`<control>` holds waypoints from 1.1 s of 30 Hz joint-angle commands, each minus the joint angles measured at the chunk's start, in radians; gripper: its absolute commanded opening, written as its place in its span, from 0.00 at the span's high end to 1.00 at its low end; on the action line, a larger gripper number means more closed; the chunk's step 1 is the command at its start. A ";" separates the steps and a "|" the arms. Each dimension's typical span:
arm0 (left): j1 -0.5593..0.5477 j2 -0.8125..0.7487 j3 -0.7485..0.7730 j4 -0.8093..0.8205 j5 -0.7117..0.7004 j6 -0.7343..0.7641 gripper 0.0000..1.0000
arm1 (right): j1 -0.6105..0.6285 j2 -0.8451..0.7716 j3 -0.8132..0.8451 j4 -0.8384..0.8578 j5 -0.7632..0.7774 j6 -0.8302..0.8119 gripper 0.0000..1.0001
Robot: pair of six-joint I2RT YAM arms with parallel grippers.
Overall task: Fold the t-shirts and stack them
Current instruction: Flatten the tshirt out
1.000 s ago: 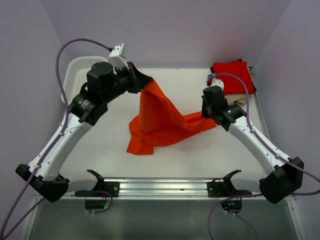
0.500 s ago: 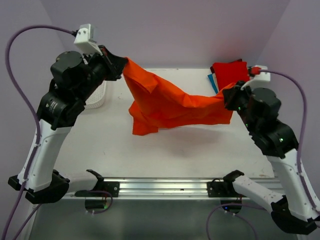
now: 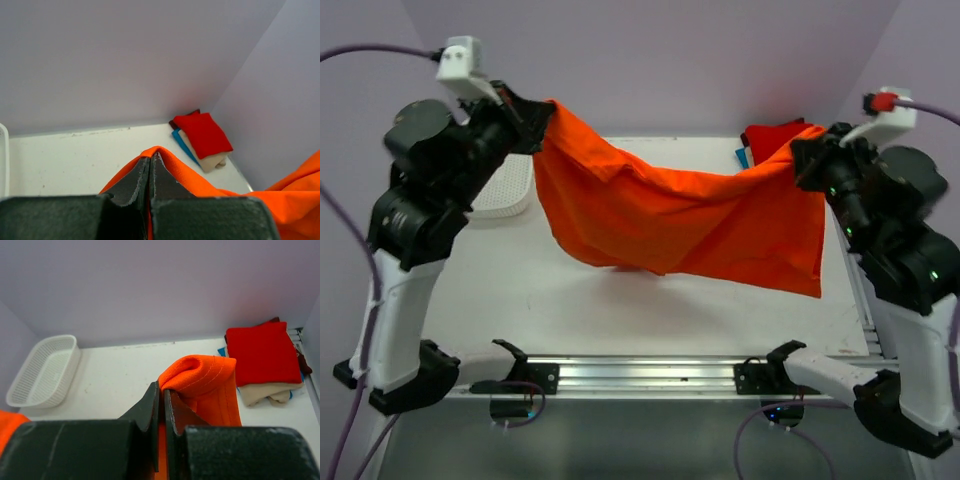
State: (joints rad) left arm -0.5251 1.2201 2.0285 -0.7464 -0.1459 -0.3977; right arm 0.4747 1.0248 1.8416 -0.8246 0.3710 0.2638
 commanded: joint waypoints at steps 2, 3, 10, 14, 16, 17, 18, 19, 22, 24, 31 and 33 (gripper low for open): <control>0.130 0.263 -0.033 0.036 0.188 0.062 1.00 | -0.019 0.269 0.008 -0.001 0.030 -0.064 1.00; 0.175 0.303 0.014 0.056 0.227 0.056 1.00 | -0.059 0.309 0.025 0.007 0.005 -0.061 1.00; 0.482 0.705 0.389 0.123 0.465 -0.012 1.00 | -0.185 0.716 0.439 0.054 -0.155 -0.046 1.00; 0.507 0.589 0.360 0.185 0.453 0.057 1.00 | -0.183 0.591 0.227 0.333 -0.176 -0.063 1.00; 0.507 0.444 0.291 0.189 0.398 0.098 1.00 | -0.183 0.415 -0.022 0.526 -0.193 -0.078 1.00; 0.507 0.380 0.153 0.202 0.379 0.112 1.00 | -0.185 0.362 -0.094 0.562 -0.201 -0.086 1.00; 0.507 0.313 0.056 0.276 0.365 0.114 1.00 | -0.183 0.275 -0.154 0.580 -0.205 -0.086 1.00; 0.507 0.185 -0.041 0.312 0.361 0.103 1.00 | -0.183 0.247 -0.233 0.552 -0.213 -0.087 1.00; 0.505 -0.003 -0.310 0.320 0.387 0.070 1.00 | -0.182 0.153 -0.336 0.464 -0.230 -0.094 1.00; 0.501 -0.094 -0.447 0.282 0.404 0.051 1.00 | -0.163 0.089 -0.442 0.412 -0.219 -0.080 1.00; 0.493 -0.252 -0.335 0.090 0.390 0.057 1.00 | -0.160 -0.009 -0.368 0.185 -0.273 -0.021 1.00; 0.491 -0.217 -0.245 0.082 0.420 0.057 1.00 | -0.160 0.004 -0.294 0.176 -0.250 -0.012 1.00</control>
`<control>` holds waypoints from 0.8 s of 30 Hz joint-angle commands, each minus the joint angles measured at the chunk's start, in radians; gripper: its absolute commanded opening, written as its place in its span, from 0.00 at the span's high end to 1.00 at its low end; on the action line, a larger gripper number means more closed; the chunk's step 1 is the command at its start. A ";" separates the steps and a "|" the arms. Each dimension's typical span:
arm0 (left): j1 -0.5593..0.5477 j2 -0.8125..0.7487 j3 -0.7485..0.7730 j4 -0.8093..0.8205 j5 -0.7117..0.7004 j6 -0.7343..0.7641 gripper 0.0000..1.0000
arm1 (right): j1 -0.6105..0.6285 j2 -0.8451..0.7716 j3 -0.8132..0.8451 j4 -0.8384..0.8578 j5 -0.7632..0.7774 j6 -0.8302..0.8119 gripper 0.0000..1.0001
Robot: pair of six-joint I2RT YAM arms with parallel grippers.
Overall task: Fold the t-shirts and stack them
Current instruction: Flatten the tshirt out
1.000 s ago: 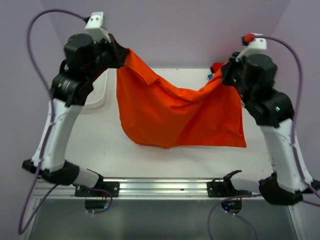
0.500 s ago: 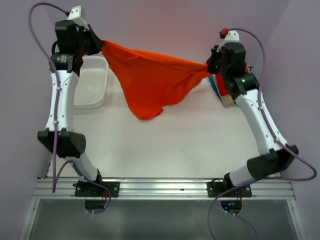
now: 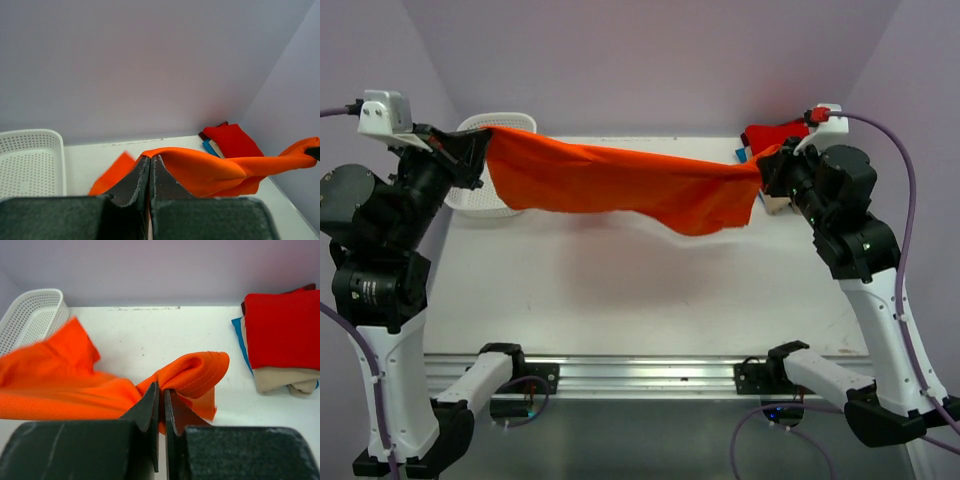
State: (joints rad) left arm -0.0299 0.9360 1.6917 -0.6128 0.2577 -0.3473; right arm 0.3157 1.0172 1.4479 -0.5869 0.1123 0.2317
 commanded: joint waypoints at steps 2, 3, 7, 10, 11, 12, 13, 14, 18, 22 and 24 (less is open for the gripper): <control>-0.004 0.159 0.131 -0.045 0.029 0.011 1.00 | -0.001 0.044 0.159 -0.038 0.047 0.018 1.00; -0.004 0.200 0.137 -0.029 0.035 0.014 1.00 | -0.001 0.108 0.186 -0.042 0.056 0.018 1.00; -0.002 0.564 0.258 -0.021 0.061 0.031 1.00 | -0.016 0.377 0.356 -0.068 0.106 0.014 1.00; 0.011 0.929 0.593 -0.142 0.081 0.051 1.00 | -0.052 0.650 0.589 -0.132 0.070 0.034 1.00; 0.019 1.011 0.740 -0.175 0.083 0.039 1.00 | -0.059 0.737 0.753 -0.186 0.047 0.040 1.00; 0.024 1.035 0.714 -0.089 0.080 0.025 1.00 | -0.072 0.814 0.849 -0.220 0.043 0.052 1.00; 0.028 1.097 0.715 -0.070 0.092 0.015 1.00 | -0.072 0.886 0.949 -0.253 0.046 0.058 1.00; 0.053 1.136 0.776 -0.070 0.116 -0.001 1.00 | -0.075 1.035 1.126 -0.293 0.043 0.063 1.00; 0.087 1.161 0.732 0.094 0.167 -0.025 1.00 | -0.079 1.098 1.075 -0.078 0.044 0.106 1.00; 0.097 1.034 0.691 0.189 0.123 -0.030 1.00 | -0.075 0.865 0.542 0.455 0.003 0.141 1.00; 0.097 0.973 0.657 0.183 0.126 -0.016 1.00 | -0.053 0.699 0.397 0.551 -0.002 0.095 1.00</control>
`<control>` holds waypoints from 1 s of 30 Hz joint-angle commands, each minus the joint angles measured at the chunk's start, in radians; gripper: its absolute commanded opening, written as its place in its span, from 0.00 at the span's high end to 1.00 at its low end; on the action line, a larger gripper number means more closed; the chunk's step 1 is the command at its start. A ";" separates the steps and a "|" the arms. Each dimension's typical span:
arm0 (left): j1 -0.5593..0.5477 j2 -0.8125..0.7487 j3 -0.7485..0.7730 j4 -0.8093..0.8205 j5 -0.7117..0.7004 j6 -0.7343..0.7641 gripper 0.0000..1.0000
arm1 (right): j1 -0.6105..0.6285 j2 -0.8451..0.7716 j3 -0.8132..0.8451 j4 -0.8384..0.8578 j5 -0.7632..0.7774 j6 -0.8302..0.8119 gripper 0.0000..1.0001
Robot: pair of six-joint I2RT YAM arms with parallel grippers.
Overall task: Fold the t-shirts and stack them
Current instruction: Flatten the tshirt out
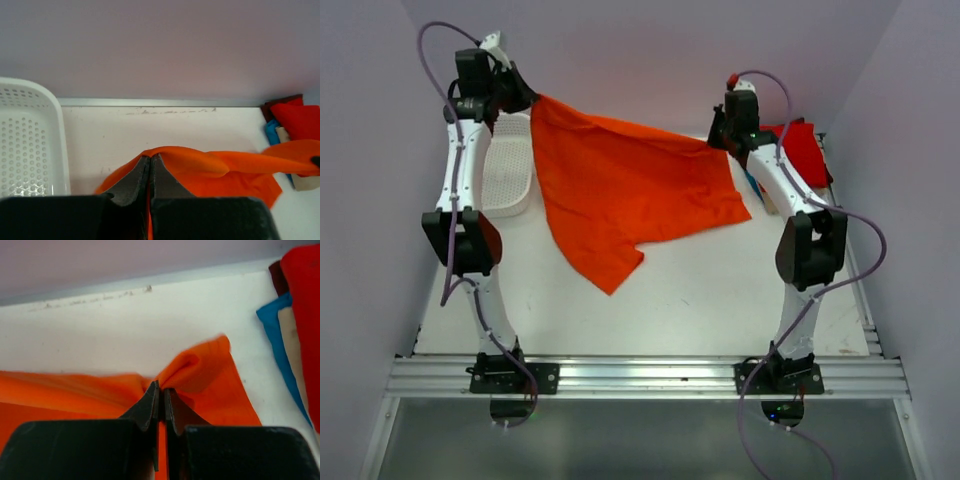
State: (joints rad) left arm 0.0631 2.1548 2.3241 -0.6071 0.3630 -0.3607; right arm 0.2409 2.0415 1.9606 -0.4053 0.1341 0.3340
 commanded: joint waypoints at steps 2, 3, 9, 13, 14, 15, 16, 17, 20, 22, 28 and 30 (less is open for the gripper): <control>0.003 -0.401 -0.154 0.225 0.033 0.005 1.00 | 0.038 -0.467 -0.377 0.528 -0.013 -0.050 1.00; -0.002 -0.470 -0.252 0.259 0.019 0.012 1.00 | 0.040 -0.583 -0.452 0.560 -0.017 -0.058 1.00; -0.109 -0.990 -1.001 0.373 -0.156 0.032 1.00 | 0.040 -0.785 -0.791 0.449 -0.031 -0.102 1.00; -0.112 -1.151 -1.264 0.291 -0.203 0.020 1.00 | 0.040 -0.749 -0.832 0.221 -0.063 -0.081 1.00; -0.112 -1.167 -1.329 0.264 -0.196 0.003 1.00 | 0.040 -0.732 -0.821 0.164 -0.076 -0.061 1.00; -0.112 -1.182 -1.362 0.215 -0.187 -0.004 1.00 | 0.040 -0.710 -0.807 0.104 -0.091 -0.047 1.00; -0.114 -1.216 -1.393 0.198 -0.174 -0.014 1.00 | 0.041 -0.693 -0.798 0.048 -0.100 -0.030 1.00; -0.112 -1.228 -1.443 0.179 -0.168 -0.029 1.00 | 0.046 -0.658 -0.781 -0.063 -0.111 -0.007 1.00; -0.118 -1.276 -1.493 0.037 -0.107 -0.075 1.00 | 0.086 -0.621 -0.782 -0.252 -0.119 0.034 1.00; -0.135 -1.323 -1.500 -0.022 -0.081 -0.099 1.00 | 0.122 -0.630 -0.811 -0.341 -0.114 0.043 1.00; -0.181 -1.431 -1.488 -0.261 -0.044 -0.126 1.00 | 0.198 -0.724 -0.881 -0.524 -0.172 0.099 1.00; -0.222 -1.435 -1.508 -0.305 -0.033 -0.136 1.00 | 0.210 -0.742 -0.884 -0.572 -0.185 0.096 1.00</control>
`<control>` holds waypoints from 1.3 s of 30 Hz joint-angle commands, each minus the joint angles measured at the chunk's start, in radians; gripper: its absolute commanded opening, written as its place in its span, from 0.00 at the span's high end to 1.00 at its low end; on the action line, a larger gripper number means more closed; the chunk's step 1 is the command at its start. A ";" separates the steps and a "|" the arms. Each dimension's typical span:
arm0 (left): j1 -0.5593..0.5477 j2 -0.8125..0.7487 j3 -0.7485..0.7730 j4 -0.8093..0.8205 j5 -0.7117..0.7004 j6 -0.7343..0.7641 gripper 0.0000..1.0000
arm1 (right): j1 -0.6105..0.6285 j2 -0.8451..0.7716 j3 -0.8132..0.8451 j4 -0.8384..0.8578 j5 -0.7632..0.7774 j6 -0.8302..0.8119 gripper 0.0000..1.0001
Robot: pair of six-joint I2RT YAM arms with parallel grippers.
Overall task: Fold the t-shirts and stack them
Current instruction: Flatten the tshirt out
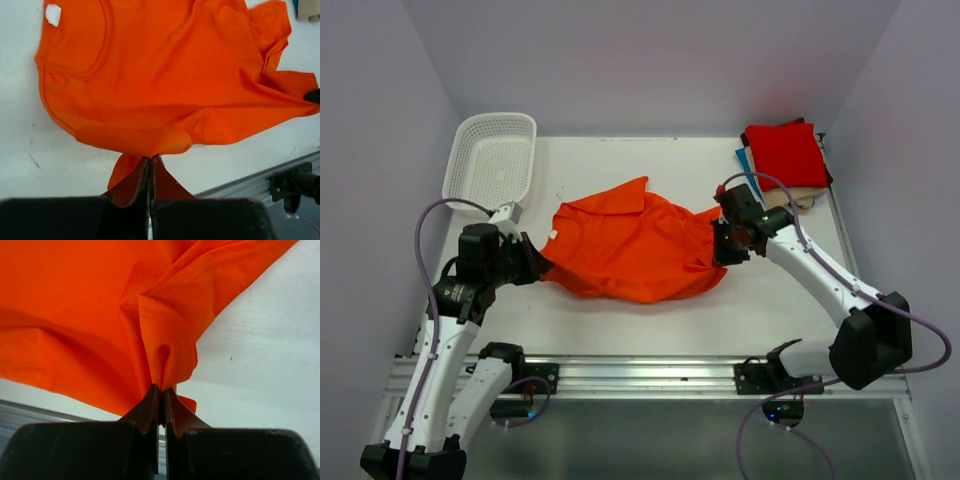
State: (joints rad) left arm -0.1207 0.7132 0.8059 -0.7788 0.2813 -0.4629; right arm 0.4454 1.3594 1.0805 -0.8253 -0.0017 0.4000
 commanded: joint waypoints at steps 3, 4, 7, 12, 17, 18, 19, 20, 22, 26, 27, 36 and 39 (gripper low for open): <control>-0.040 -0.050 -0.045 -0.114 0.071 -0.080 1.00 | 0.013 -0.080 -0.007 -0.222 -0.070 0.014 1.00; -0.040 -0.060 -0.071 -0.112 0.093 -0.109 1.00 | 0.013 -0.091 -0.005 -0.251 -0.076 0.011 1.00; -0.040 -0.064 -0.038 -0.170 0.107 -0.106 1.00 | 0.015 -0.109 0.005 -0.308 -0.112 -0.006 0.72; -0.040 -0.095 0.107 -0.278 0.012 -0.103 0.49 | 0.018 -0.160 0.044 -0.339 -0.035 0.000 0.30; -0.042 -0.087 0.090 -0.075 0.087 -0.132 0.00 | 0.016 -0.136 0.079 -0.261 0.084 0.017 0.12; -0.040 -0.060 0.079 -0.036 0.087 -0.129 0.00 | 0.018 -0.123 0.079 -0.241 0.103 0.020 0.12; -0.040 -0.041 0.053 0.001 0.084 -0.123 0.00 | 0.018 -0.109 0.082 -0.206 0.139 0.020 0.14; -0.040 -0.025 0.038 0.095 0.088 -0.112 0.00 | 0.016 -0.091 0.084 -0.184 0.158 0.022 0.20; -0.040 0.046 -0.008 0.201 0.119 -0.105 0.00 | 0.016 -0.033 0.091 -0.108 0.186 0.016 0.37; -0.040 0.211 -0.005 0.461 0.194 -0.095 0.49 | 0.015 0.069 0.150 -0.026 0.273 0.039 1.00; -0.040 0.279 -0.001 0.502 0.244 -0.094 0.57 | 0.015 0.081 0.154 -0.003 0.282 0.043 1.00; -0.059 0.742 0.183 0.725 0.383 -0.085 1.00 | 0.001 0.279 0.268 0.113 0.241 0.062 1.00; -0.086 0.885 0.270 0.656 0.305 -0.068 1.00 | -0.004 0.323 0.286 0.120 0.206 0.071 1.00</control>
State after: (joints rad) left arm -0.1787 1.5005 0.9806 -0.1631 0.5983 -0.5552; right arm 0.4500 1.6535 1.3224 -0.7444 0.2337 0.4454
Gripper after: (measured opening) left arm 0.005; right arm 0.009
